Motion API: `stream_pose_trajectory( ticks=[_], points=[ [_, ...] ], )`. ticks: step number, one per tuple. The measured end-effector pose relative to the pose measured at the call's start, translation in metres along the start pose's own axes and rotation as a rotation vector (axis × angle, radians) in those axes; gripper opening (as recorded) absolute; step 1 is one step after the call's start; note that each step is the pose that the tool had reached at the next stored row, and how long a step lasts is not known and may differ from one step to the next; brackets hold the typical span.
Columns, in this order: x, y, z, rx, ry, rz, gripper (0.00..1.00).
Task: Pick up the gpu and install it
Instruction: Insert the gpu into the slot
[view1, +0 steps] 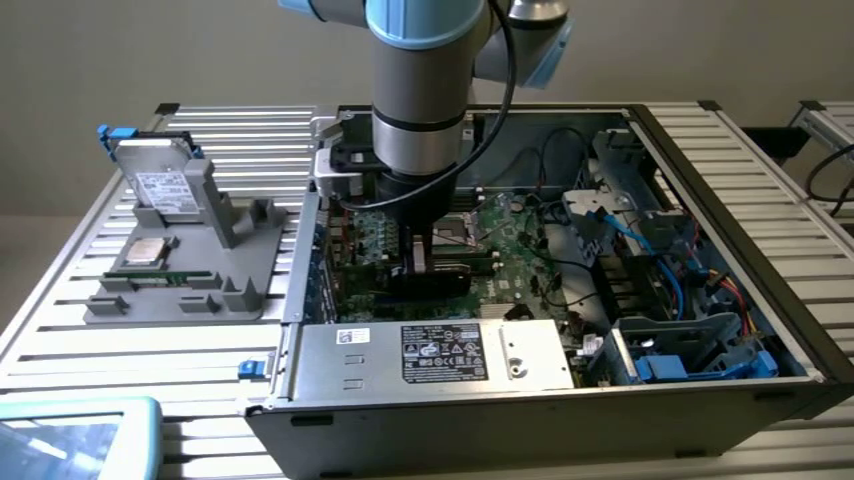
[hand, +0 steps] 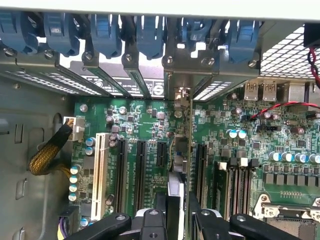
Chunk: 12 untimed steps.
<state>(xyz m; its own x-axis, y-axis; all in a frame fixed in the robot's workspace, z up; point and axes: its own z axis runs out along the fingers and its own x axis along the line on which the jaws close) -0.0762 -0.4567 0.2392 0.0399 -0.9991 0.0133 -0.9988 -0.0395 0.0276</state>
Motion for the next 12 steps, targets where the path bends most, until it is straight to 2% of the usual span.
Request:
stream_pose_trajectory(
  ticks=[10, 11, 12],
  points=[
    [-0.0001, 0.0005, -0.0001, 0.0005, -0.0012, 0.001, 0.28],
    [-0.0001, 0.0003, -0.0015, 0.0011, -0.0002, 0.001, 0.4],
    [0.0, 0.0001, -0.0029, 0.0019, 0.0, 0.0, 0.4]
  ],
)
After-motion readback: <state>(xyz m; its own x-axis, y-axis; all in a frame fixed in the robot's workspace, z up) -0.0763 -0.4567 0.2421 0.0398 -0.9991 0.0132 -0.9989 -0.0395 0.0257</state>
